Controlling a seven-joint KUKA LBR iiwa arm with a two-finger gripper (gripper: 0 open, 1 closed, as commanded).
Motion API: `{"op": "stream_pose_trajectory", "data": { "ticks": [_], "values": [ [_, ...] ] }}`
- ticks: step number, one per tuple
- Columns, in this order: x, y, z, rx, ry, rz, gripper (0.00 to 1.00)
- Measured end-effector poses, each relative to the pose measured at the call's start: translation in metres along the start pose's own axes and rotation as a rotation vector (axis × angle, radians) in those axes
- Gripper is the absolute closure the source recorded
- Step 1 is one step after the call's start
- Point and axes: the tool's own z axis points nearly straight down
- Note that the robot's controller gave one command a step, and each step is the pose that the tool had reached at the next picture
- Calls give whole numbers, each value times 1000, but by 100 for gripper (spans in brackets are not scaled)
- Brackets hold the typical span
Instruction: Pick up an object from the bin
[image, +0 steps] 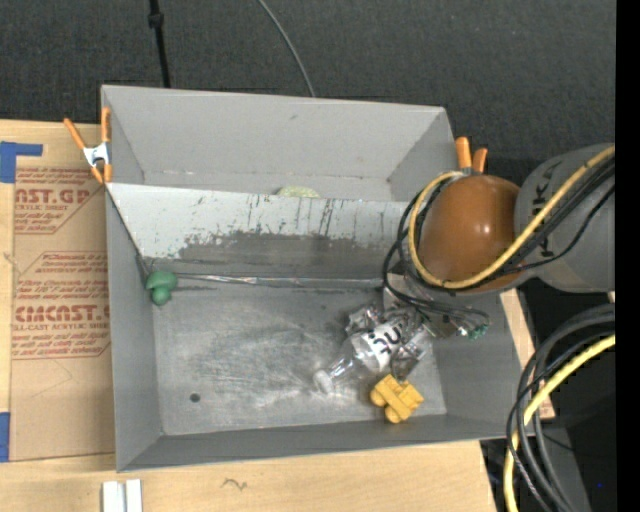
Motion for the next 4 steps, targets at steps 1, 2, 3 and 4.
{"op": "stream_pose_trajectory", "data": {
  "ticks": [1, 2, 3, 4],
  "values": [
    [7, 3, 7, 22, -16, -5, 100],
    [6, -9, 11, 13, -14, 30, 100],
    [5, 7, 10, 33, -20, 39, 100],
    [0, 12, 10, 30, -20, 29, 100]
  ]
}}
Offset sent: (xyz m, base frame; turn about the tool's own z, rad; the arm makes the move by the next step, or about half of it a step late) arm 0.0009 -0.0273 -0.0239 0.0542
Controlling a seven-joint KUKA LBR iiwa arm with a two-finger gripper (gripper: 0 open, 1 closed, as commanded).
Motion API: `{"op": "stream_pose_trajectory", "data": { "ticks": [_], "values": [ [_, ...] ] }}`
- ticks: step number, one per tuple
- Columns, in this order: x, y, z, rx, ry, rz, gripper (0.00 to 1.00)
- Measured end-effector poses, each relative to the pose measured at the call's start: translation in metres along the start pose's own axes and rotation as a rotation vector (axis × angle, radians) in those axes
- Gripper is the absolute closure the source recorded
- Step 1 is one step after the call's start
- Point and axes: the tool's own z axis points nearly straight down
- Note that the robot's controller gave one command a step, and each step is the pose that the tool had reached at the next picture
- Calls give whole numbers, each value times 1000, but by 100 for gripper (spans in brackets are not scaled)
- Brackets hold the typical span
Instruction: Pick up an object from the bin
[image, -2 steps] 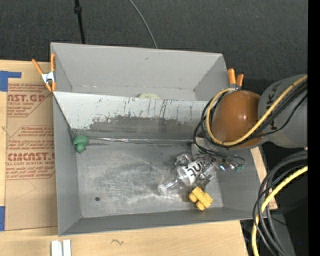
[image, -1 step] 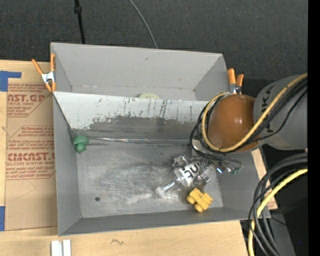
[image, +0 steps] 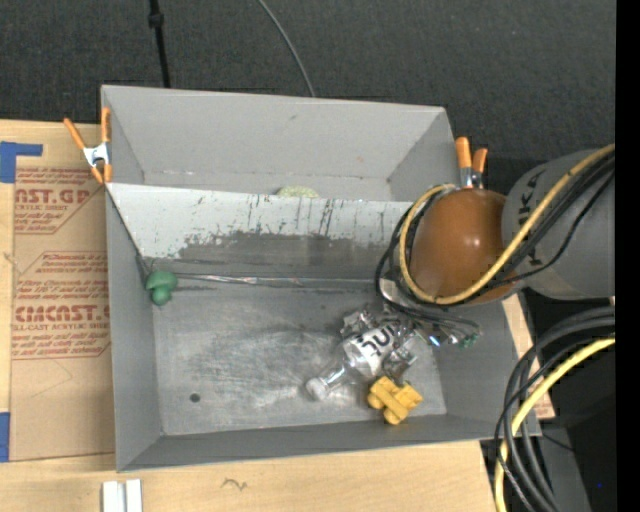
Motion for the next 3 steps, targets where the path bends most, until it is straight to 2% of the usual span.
{"op": "stream_pose_trajectory", "data": {
  "ticks": [1, 2, 3],
  "values": [
    [14, -12, 1, -10, -4, 28, 100],
    [6, 0, 0, 3, 8, 52, 100],
    [20, -31, -52, -24, 26, 125, 100]
  ]
}}
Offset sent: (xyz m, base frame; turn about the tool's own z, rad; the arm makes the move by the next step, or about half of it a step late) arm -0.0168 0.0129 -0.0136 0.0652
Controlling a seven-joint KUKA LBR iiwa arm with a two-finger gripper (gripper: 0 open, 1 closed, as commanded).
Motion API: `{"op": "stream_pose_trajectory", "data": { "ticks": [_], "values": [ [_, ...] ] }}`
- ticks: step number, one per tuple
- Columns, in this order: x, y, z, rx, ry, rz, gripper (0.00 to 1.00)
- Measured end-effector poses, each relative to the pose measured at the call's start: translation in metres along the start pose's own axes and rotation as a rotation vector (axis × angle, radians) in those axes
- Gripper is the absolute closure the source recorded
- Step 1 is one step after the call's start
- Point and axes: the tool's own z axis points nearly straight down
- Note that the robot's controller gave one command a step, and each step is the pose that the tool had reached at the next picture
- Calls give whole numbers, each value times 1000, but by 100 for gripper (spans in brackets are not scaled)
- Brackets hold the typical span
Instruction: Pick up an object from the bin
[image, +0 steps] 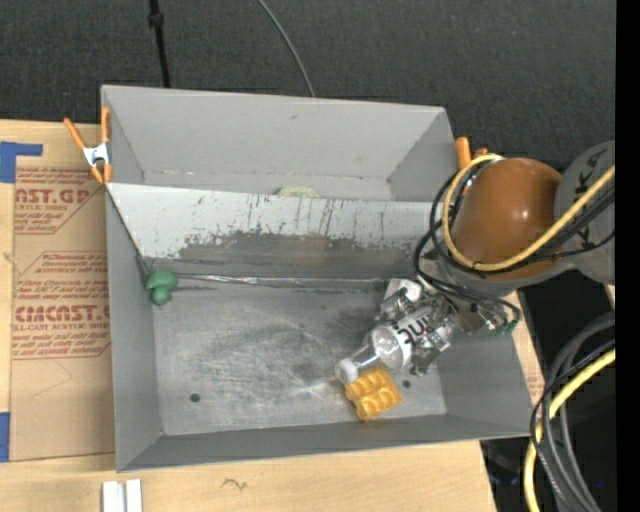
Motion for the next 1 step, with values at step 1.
{"op": "stream_pose_trajectory", "data": {
  "ticks": [1],
  "values": [
    [0, 0, 0, 0, 0, 0, 100]
  ]
}}
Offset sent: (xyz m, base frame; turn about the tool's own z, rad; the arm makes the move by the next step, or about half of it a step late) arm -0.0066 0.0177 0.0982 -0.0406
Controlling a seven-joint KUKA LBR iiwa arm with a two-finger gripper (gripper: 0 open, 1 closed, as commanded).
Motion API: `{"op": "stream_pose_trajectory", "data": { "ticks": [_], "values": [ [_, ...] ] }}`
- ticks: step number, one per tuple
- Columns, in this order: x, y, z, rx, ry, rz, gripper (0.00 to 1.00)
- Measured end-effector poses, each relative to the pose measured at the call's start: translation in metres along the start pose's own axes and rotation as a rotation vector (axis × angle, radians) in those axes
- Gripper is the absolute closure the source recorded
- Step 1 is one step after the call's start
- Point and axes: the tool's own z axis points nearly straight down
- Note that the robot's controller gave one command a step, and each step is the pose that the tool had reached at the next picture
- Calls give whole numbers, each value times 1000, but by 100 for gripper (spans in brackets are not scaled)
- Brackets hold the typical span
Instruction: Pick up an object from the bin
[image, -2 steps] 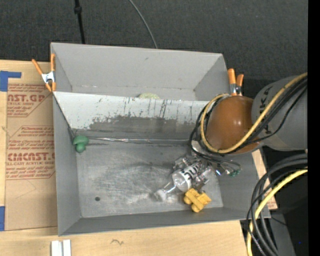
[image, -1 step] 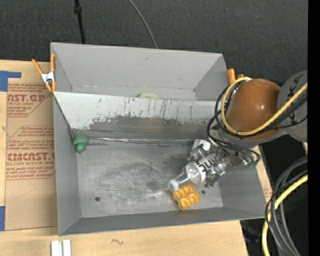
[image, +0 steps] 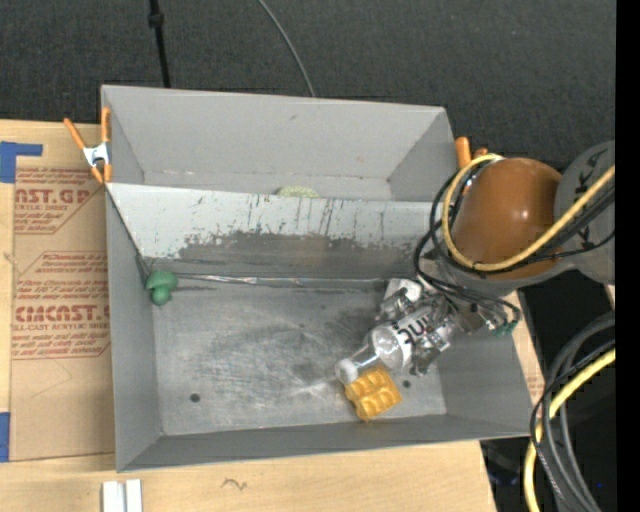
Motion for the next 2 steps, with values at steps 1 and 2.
{"op": "stream_pose_trajectory", "data": {
  "ticks": [1, 2],
  "values": [
    [-1, 12, -53, -4, 5, -22, 100],
    [6, -4, -92, -1, -2, -5, 100]
  ]
}}
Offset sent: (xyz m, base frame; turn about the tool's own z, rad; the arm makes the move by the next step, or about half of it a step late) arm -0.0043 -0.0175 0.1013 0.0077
